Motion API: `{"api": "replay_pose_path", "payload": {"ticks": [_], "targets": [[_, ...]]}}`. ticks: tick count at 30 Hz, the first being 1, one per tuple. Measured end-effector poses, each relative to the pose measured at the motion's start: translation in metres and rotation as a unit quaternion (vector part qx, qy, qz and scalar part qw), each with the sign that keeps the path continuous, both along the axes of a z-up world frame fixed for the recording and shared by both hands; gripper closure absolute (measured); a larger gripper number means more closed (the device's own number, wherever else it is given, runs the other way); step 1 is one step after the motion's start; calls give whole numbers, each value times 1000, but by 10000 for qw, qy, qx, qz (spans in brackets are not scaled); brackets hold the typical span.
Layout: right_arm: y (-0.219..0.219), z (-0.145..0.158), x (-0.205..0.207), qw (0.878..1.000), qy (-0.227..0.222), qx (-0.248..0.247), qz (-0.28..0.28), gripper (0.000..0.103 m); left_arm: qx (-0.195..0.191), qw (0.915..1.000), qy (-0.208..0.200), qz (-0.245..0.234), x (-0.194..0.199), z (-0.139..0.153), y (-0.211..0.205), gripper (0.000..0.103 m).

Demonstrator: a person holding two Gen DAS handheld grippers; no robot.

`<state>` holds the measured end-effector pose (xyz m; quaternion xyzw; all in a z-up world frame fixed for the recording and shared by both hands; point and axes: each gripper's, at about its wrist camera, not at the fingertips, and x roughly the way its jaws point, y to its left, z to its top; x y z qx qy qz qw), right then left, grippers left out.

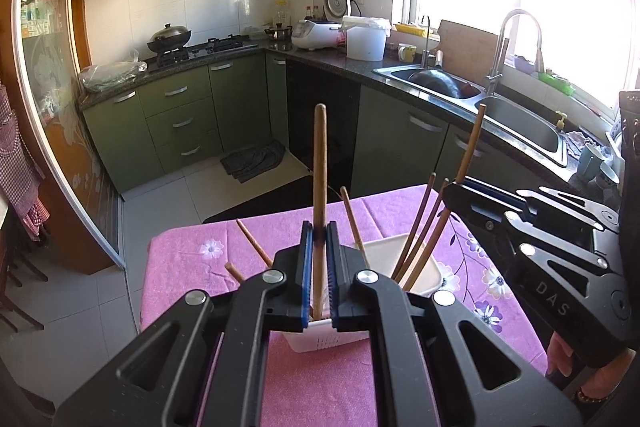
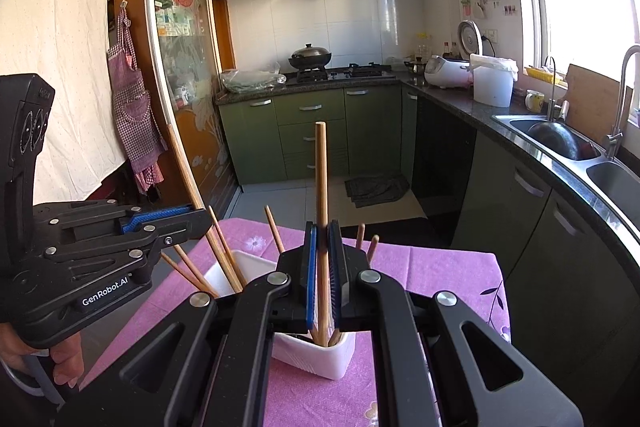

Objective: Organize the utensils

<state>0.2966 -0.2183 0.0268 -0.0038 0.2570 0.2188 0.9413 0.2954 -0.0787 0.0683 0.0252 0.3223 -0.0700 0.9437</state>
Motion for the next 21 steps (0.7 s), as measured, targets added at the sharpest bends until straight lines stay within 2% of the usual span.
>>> {"api": "replay_pose_path", "payload": {"ticks": [7,11,12,13,14,15,17,19,21], "targets": [[11,-33,-1,9997,117,-212,-14,95,72,9999,92,52,-3,-27,3,96],[10,-25,-21,9999,-38,-156,29,92,101,9999,-13,22,-14,-28,6,94],[9,-19,-31,9998,-138,-150,35,88,74,9999,-66,23,-18,-24,6,92],[7,-14,-44,9996,-244,-148,36,81,37,9999,-147,19,-24,-19,7,85],[4,-9,-56,9993,-335,-144,29,78,9,9997,-250,28,-32,-14,8,74],[1,-5,-69,9991,-406,-124,36,75,-15,9993,-363,43,-41,-9,10,66],[-6,-6,-96,9988,-470,-68,96,69,-50,9982,-588,107,-65,-2,15,40],[-15,-13,-125,9986,-513,-77,46,47,-75,9976,-673,126,-89,-4,19,38],[-26,-25,-151,9987,-504,-19,-17,39,-110,9983,-571,105,-112,-14,23,36]]}}
